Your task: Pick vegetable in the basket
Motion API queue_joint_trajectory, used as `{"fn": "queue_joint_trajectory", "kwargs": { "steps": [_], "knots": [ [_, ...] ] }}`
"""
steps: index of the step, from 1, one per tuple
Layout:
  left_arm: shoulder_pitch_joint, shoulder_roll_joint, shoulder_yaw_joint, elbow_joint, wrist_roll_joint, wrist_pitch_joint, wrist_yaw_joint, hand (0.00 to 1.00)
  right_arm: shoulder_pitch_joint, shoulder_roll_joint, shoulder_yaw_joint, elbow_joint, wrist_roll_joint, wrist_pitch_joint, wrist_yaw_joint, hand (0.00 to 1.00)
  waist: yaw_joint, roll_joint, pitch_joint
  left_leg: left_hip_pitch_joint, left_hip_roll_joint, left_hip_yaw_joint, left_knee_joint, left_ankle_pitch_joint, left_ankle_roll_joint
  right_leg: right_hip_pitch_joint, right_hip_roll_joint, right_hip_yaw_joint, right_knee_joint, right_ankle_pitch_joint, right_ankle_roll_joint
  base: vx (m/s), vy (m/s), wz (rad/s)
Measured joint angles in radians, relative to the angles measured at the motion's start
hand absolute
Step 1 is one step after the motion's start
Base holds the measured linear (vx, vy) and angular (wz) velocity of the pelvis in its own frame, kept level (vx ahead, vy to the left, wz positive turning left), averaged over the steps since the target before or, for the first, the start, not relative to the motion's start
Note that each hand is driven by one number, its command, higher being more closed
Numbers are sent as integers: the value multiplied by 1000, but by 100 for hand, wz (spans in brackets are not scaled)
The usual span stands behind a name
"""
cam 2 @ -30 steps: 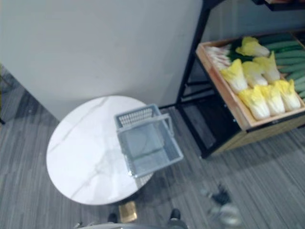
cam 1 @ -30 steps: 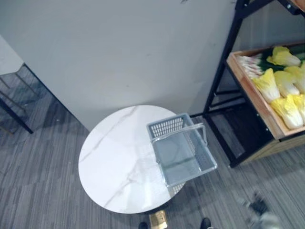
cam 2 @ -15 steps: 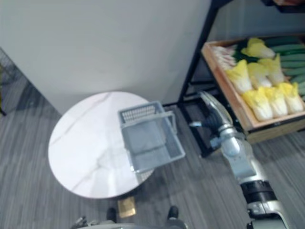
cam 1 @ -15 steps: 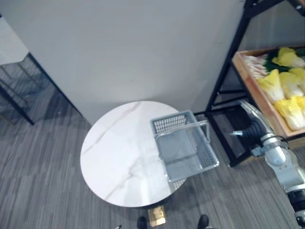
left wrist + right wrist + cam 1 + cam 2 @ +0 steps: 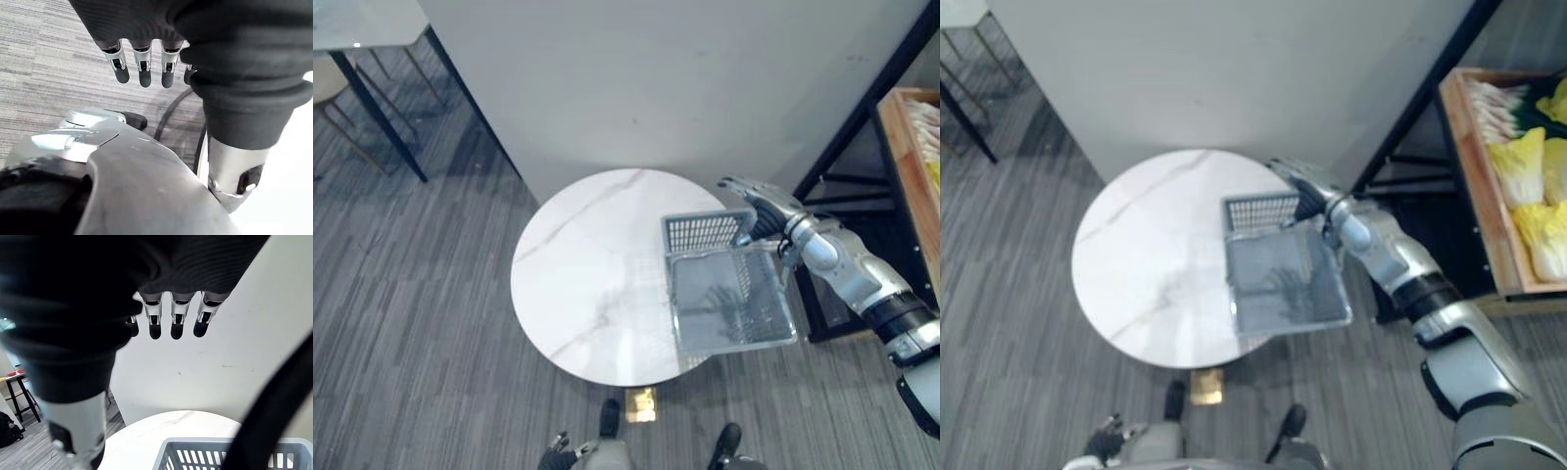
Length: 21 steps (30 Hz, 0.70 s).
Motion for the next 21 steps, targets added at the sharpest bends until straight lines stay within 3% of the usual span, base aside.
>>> {"fn": "queue_joint_trajectory", "kwargs": {
  "steps": [2, 21],
  "knots": [
    [-17, 1, 0, 1, 0, 0, 8, 0, -25, 0, 4, 33, -1, 6, 0, 0, 16, -1, 10, -18, -1, -5, 4, 1, 1, -13, -1, -4, 3, 0, 0, 3, -7, 5],
    [-61, 14, -12, 6, -1, -12, 20, 0, -59, -19, 21, 102, -1, 21, 23, 0, 32, -15, 77, -62, -6, -23, 16, 7, 6, -54, -10, -4, 23, 0, 0, 4, -2, 1]
  ]
}}
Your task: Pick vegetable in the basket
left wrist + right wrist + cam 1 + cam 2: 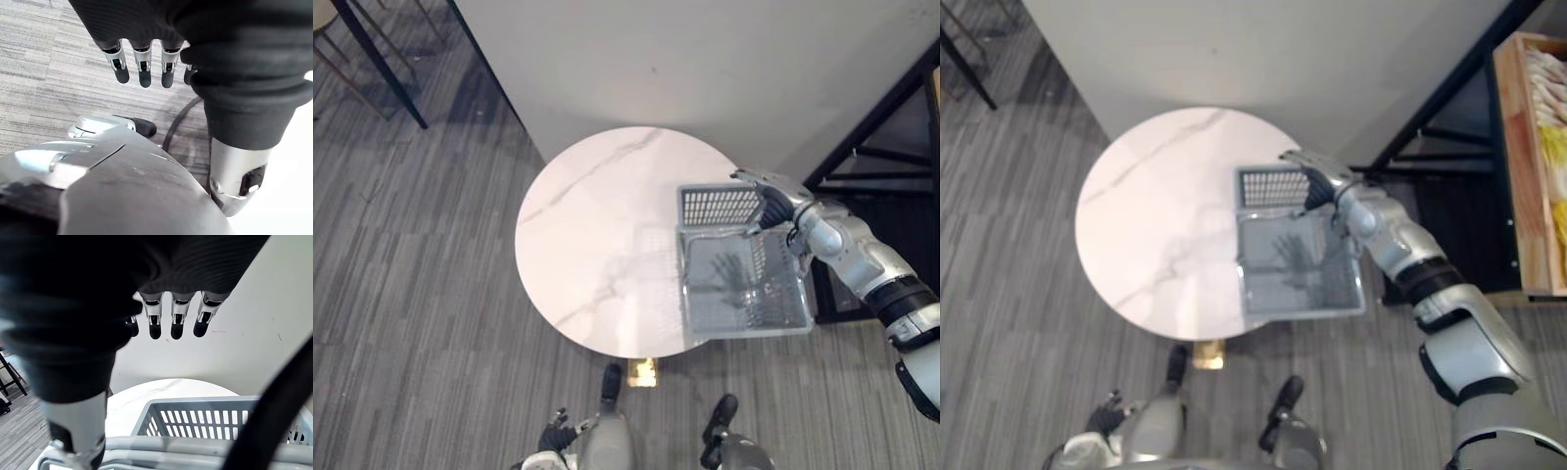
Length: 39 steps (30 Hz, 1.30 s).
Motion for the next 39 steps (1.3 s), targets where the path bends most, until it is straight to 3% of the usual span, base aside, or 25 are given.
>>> {"fn": "queue_joint_trajectory", "kwargs": {
  "steps": [22, 36, 37, 39],
  "knots": [
    [3, 5, -19, -33, 1, -18, 19, 0, 89, -47, -1, -10, 1, -23, 4, 0, -5, -1, 44, -13, -14, 18, -2, 3, 4, -34, -16, 20, 12, 2, 3, 1, 0, -1],
    [0, -7, -24, -33, 0, -32, 28, 0, 14, -46, -55, 159, 0, -7, -45, 0, -20, 31, 86, -44, -34, 16, -4, 12, 12, -63, -33, 21, 8, 15, 9, 1, 3, 0],
    [0, -7, -27, -33, 0, -32, 28, 0, 8, -46, -60, 165, 0, -2, -46, 100, -19, 31, 89, -44, -35, 17, -4, 12, 12, -65, -34, 23, 7, 16, 9, 0, 0, 0],
    [0, -8, -30, -32, 0, -31, 29, 0, -5, -44, -78, 185, 0, 2, -47, 100, -16, 34, 97, -45, -35, 18, -5, 13, 12, -66, -34, 23, 8, 17, 9, 0, 0, 0]
  ]
}}
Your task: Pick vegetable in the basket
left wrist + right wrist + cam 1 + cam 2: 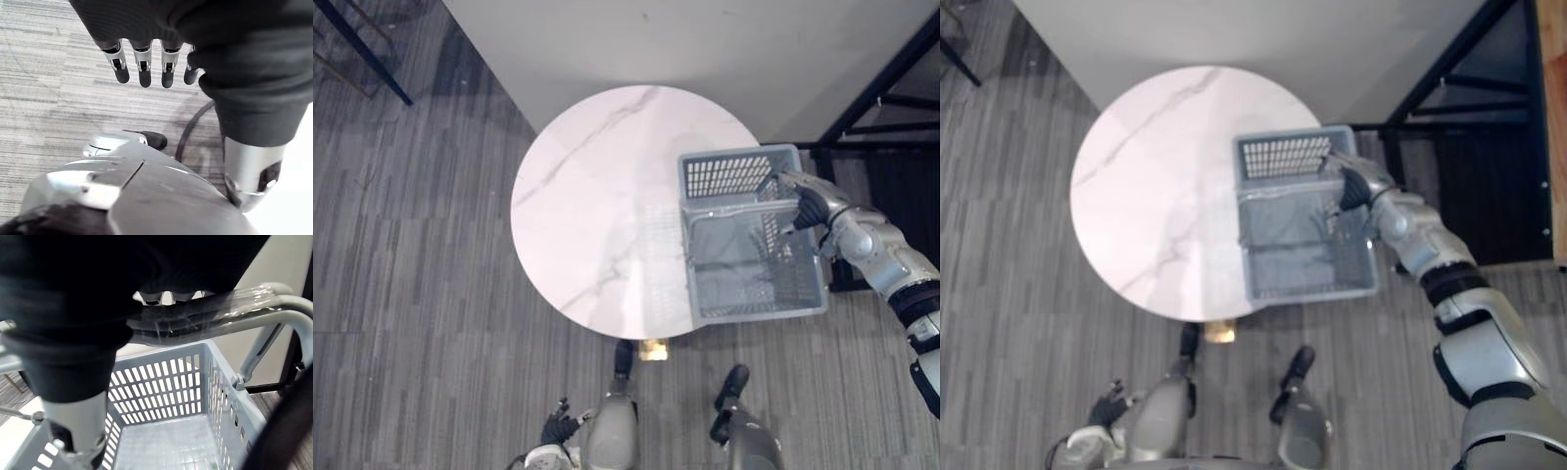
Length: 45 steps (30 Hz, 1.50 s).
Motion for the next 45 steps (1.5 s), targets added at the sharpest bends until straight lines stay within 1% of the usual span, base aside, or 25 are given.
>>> {"fn": "queue_joint_trajectory", "kwargs": {
  "steps": [3, 6, 8, 16, 17, 21, 24, 27, 30, 32, 33, 34, 35, 36, 38, 39, 42, 45],
  "knots": [
    [0, -1, 0, -1, 0, -1, 2, 0, -4, 0, -14, 17, -17, 5, -15, 100, 4, 1, 6, 0, -1, -1, -7, 3, 1, -2, 0, -1, 0, 0, 0, 0, 0, 0],
    [-1, -1, -3, 0, 0, -1, 7, 0, -31, 9, -17, 53, -34, 7, -28, 100, 0, 3, 13, 0, -2, -6, -23, 13, 1, -6, 0, -6, -2, 0, 0, 6, 2, 4],
    [-2, 0, -8, 0, -1, -1, 9, 0, -38, 23, -34, 64, -37, 10, -27, 100, 1, 3, 14, 0, -2, -7, -23, 13, 1, -5, -1, -7, -3, 0, 0, 0, 0, 0],
    [-2, 1, -8, 0, 0, 0, 17, 0, -36, 31, -35, 63, -48, 10, -22, 100, -1, 3, 14, 1, -2, -10, -23, 13, 1, 0, -1, -10, -4, 1, 0, 0, 0, 0],
    [-2, 1, -8, -1, 1, 0, 20, 0, -30, 34, -33, 60, -66, 10, -18, 100, -1, 3, 14, 2, -2, -9, -23, 13, 1, 0, -1, -9, -4, 1, 0, 0, 0, 0],
    [-2, 2, -8, -1, 2, 5, 23, 0, -15, 36, -17, 29, -67, 12, -16, 100, -5, 1, 13, 8, -1, 0, -23, 13, 1, 1, -1, -3, -4, 4, -2, 6, 2, -5],
    [-2, 5, -7, -6, 5, 16, 29, 0, 28, 36, 1, -47, -68, 17, 4, 100, -6, -5, 11, 25, 0, 7, -23, 13, 1, 15, -1, 5, -4, 5, -2, 11, -2, -7],
    [-1, 11, -6, -7, 9, 22, 29, 0, 90, 36, 31, -125, -74, 16, 19, 100, -7, -17, 5, 39, 1, 10, -23, 13, 1, 26, 0, 10, -4, 5, -1, -3, 0, -1],
    [2, 17, 7, -7, 20, 26, 29, 0, 152, 36, 37, -228, -75, 15, 25, 100, -12, -39, -8, 43, 2, 15, -23, 13, 1, 26, 0, 17, -4, 9, 1, -15, 2, -5],
    [7, 25, 21, -5, 22, 37, 28, 0, 192, 36, 37, -296, -77, 15, 32, 100, -12, -65, -25, 54, 2, 28, -23, 13, 1, 29, 0, 29, -7, 14, 0, -15, 4, -16],
    [14, 30, 31, 0, 23, 42, 28, 0, 219, 36, 37, -332, -77, 13, 36, 100, -14, -83, -42, 63, 1, 34, -23, 13, 1, 38, 2, 36, -20, 22, 2, -8, 3, -15],
    [19, 33, 34, 3, 24, 44, 28, 0, 233, 36, 37, -352, -76, 12, 40, 100, -18, -92, -53, 65, 0, 36, -23, 13, 1, 41, 2, 38, -25, 24, 2, -3, 2, -9],
    [27, 34, 42, 6, 43, 45, 27, 0, 258, 34, 37, -394, -76, 5, 48, 100, -30, -104, -71, 74, 0, 36, -23, 13, 1, 54, 3, 37, -34, 27, 3, -8, 1, -4],
    [33, 36, 50, 16, 62, 47, 26, 0, 287, 32, 37, -432, -76, 0, 50, 100, -35, -113, -98, 77, 0, 38, -23, 12, 1, 55, 3, 39, -34, 27, 3, 0, 0, 0],
    [44, 36, 55, 25, 69, 48, 17, 0, 330, 13, 36, -483, -75, -13, 52, 100, -39, -121, -132, 81, 2, 42, -23, 12, 0, 55, 5, 46, -34, 27, 3, -29, 2, -8],
    [49, 35, 62, 28, 91, 52, 9, 0, 352, -6, 35, -512, -75, -26, 54, 100, -39, -120, -147, 85, 3, 45, -23, 11, 0, 56, 6, 52, -34, 28, 3, -34, 2, -11],
    [56, 32, 84, 45, 99, 61, -2, 0, 402, -41, 33, -581, -75, -42, 63, 100, -40, -119, -179, 100, 4, 65, -23, 10, -1, 57, 8, 75, -35, 28, 4, -56, 8, -19],
    [69, 30, 92, 46, 112, 66, -5, 0, 446, -56, 16, -609, -74, -61, 69, 100, -48, -117, -201, 111, 5, 71, -23, 8, -1, 62, 9, 86, -35, 28, 6, -34, 8, -9]
  ]
}}
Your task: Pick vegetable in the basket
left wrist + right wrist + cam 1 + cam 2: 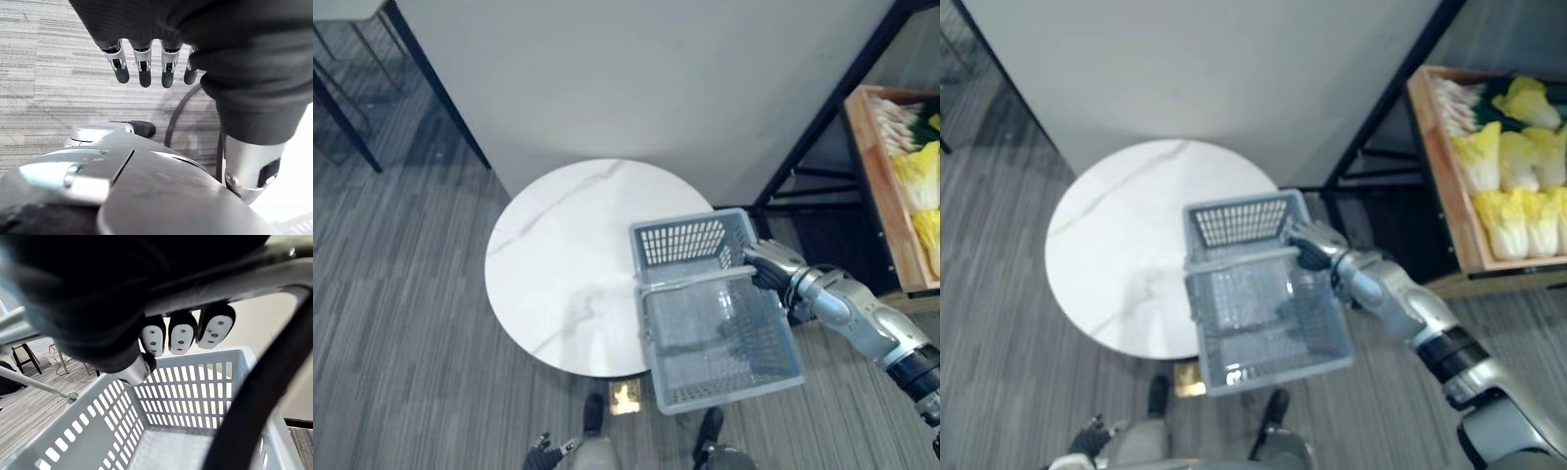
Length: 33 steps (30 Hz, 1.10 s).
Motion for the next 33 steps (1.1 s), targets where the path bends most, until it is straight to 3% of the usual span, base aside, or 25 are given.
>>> {"fn": "queue_joint_trajectory", "kwargs": {
  "steps": [5, 12, 15, 19, 21, 22, 23, 24, 25, 26, 29, 31, 32, 33],
  "knots": [
    [30, -7, 18, 13, 24, 1, -6, 0, 86, -36, -65, -50, 8, -20, 4, 100, -17, 4, -58, 9, 1, 25, 0, -6, 0, -5, 4, 29, -6, 6, 1, 3, 8, -13],
    [55, -19, 39, 20, 27, 1, -9, 0, 164, -43, -126, -51, 8, -21, 17, 100, -29, 15, -78, 58, 11, 77, 12, -35, -4, 14, 16, 79, -7, 5, 0, 30, -4, -21],
    [51, -17, 41, 16, 27, 0, -9, 0, 229, -39, -177, -54, 5, -20, 16, 100, -38, 23, -76, -7, 46, 75, 235, -164, -7, 8, 19, 93, 78, -36, -5, 29, -14, -14],
    [30, -14, 27, 18, 28, 0, -12, 0, 310, -28, -282, -92, -2, -12, 16, 100, -49, 46, -65, -61, 79, 83, 425, -280, 2, -29, 19, 140, 205, -67, -4, -34, 80, -23],
    [16, 5, 16, 19, 58, 0, -12, 0, 326, -10, -305, -127, -2, 0, 9, 100, -57, 36, -64, -98, 77, 138, 493, -331, 33, -92, 10, 200, 226, -27, 13, -120, 166, -63],
    [0, 9, 16, 20, 67, 0, -10, 0, 326, -8, -305, -143, -3, 0, 8, 100, -59, 29, -62, -111, 74, 154, 504, -335, 45, -123, 11, 201, 229, 11, -1, -202, 208, -110],
    [-13, 9, 16, 40, 83, 4, -10, 0, 320, 9, -303, -166, -4, 1, 9, 100, -57, 42, -64, -109, 81, 212, 474, -316, 84, -150, 36, 199, 123, 182, -51, -219, 184, -126],
    [-18, 0, 20, 56, 101, 6, -10, 0, 307, 21, -292, -170, -5, 2, 8, 100, -40, 52, -58, -96, 109, 274, 434, -293, 111, -152, 46, 172, 113, 202, -71, -255, 162, -169],
    [-16, -2, 8, 57, 125, 12, -12, 0, 293, 25, -256, -175, -10, -3, 8, 100, -57, 57, -51, -42, 97, 358, 353, -244, 119, -183, -8, 2, 433, -25, -191, -190, 148, -147],
    [-12, 1, -3, 56, 130, 14, -12, 0, 282, 26, -240, -172, -11, -5, 8, 100, -63, 53, -52, -17, 87, 407, 334, -233, 123, -169, -51, -66, 583, -108, -201, -175, 162, -133],
    [-12, 12, -23, 55, 135, 17, -17, 0, 202, 38, -183, -162, -20, -8, 8, 100, -46, 53, -53, 15, 108, 571, 348, -242, 139, -129, -122, -175, 744, -176, -256, -168, 79, -152],
    [-20, 13, -13, 55, 134, 21, -16, 0, 167, 40, -164, -159, -32, -10, 8, 100, -41, 45, -53, 17, 135, 662, 395, -262, 145, -149, -137, -214, 751, -157, -246, -209, -8, -155],
    [-28, 10, 0, 61, 134, 25, -16, 0, 150, 53, -156, -153, -34, -7, 8, 100, -41, 47, -56, 13, 148, 693, 381, -266, 134, -152, -69, -215, 658, -146, -236, -289, -55, -183],
    [-16, 3, 3, 72, 134, 24, -18, 0, 140, 59, -147, -153, -38, -7, 8, 100, -22, 80, -81, 16, 177, 740, 326, -226, 135, -128, -5, -196, 553, -155, -233, -216, -50, -171]
  ]
}}
